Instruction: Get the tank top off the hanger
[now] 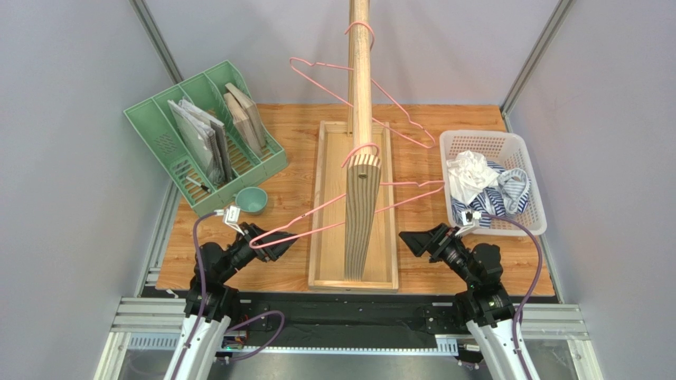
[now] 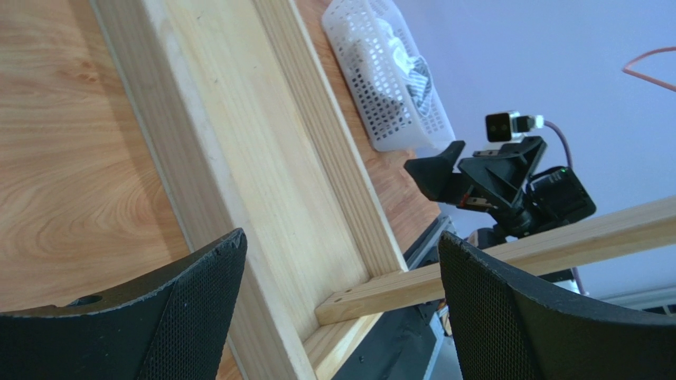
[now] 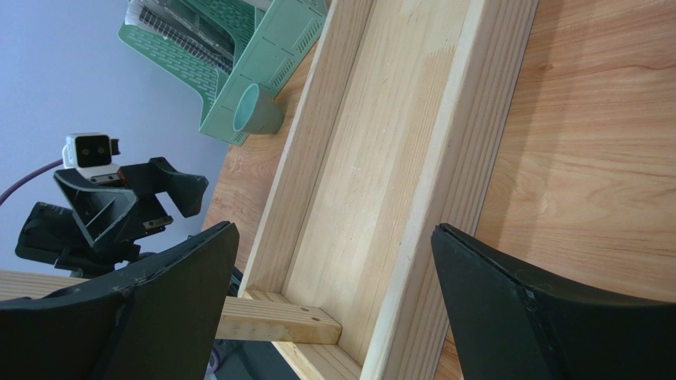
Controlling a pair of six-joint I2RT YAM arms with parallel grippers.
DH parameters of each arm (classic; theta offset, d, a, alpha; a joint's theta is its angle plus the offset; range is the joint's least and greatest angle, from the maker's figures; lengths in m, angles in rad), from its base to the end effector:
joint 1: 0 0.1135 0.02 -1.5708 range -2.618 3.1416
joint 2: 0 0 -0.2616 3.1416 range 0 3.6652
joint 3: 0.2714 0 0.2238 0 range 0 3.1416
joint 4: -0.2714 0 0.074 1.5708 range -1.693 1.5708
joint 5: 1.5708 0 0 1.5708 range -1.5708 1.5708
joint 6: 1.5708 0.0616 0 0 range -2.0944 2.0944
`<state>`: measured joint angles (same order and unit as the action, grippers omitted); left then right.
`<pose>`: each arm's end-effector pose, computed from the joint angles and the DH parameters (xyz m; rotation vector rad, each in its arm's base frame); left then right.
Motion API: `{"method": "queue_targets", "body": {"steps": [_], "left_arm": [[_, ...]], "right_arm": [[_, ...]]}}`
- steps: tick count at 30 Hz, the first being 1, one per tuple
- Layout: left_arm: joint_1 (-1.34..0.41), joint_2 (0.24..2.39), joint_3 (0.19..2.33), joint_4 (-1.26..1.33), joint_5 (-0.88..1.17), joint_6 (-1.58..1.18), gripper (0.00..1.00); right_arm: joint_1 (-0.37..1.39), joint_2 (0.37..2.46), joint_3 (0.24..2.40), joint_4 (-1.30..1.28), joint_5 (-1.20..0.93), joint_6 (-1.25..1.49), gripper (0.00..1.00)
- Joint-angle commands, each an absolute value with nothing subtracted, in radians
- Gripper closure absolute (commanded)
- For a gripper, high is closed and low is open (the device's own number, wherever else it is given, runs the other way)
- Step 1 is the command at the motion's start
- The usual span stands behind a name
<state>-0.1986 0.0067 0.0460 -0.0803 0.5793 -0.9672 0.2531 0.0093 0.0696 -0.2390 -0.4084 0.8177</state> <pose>0.0884 -0.0522 0.1785 -0.1884 1.7757 -1.3342 0.0892 0.0483 0.1656 0.2078 1.8651 1.1176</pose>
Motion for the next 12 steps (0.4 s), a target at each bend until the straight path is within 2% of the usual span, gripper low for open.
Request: {"method": "queue_targets", "body": {"steps": [1, 12], "left_arm": [[-0.196, -0.106, -0.032, 0.043, 0.638, -0.974, 0.06], [-0.196, -0.127, -0.025, -0.176, 0.609, -0.835, 0.03]], "right_arm": [[0.27, -0.048, -0.075, -0.195, -0.348, 0.841, 0.0], [0.281, -0.04, -0.077, -0.212, -0.279, 0.854, 0.0]]}}
